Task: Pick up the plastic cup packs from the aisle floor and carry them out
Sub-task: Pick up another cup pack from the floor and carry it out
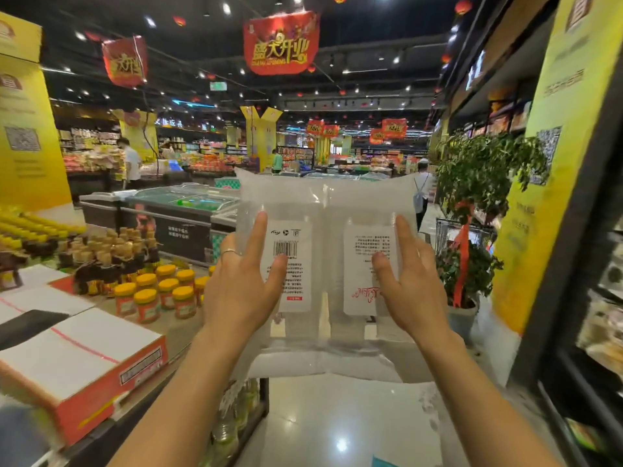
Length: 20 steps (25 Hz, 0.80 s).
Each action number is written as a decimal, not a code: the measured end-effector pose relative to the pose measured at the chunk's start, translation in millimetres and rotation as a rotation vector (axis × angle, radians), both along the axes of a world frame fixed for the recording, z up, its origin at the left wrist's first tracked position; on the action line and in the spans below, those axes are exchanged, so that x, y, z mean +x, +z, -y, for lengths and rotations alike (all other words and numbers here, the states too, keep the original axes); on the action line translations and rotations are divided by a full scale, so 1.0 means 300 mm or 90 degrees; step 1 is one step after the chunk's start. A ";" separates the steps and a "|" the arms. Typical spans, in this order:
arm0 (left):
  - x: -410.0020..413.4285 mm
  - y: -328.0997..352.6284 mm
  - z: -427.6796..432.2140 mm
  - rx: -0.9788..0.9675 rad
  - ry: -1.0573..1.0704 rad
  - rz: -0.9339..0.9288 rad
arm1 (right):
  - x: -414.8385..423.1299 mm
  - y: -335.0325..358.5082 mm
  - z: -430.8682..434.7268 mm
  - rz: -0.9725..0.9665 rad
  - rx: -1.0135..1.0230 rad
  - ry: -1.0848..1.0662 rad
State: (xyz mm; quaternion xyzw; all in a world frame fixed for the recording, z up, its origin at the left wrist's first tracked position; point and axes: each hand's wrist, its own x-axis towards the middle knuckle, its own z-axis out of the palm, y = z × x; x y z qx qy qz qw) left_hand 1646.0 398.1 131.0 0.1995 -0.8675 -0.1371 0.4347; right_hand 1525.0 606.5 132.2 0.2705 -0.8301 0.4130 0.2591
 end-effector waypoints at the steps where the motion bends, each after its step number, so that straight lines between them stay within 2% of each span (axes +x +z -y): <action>1: -0.066 0.014 0.055 0.001 -0.010 0.003 | -0.051 0.011 0.047 0.000 -0.007 -0.010; 8: -0.404 0.049 0.341 -0.008 -0.073 0.014 | -0.355 0.019 0.301 -0.013 0.001 -0.084; 20: -0.945 0.010 0.562 -0.005 -0.096 0.037 | -0.883 -0.038 0.518 -0.012 -0.004 -0.095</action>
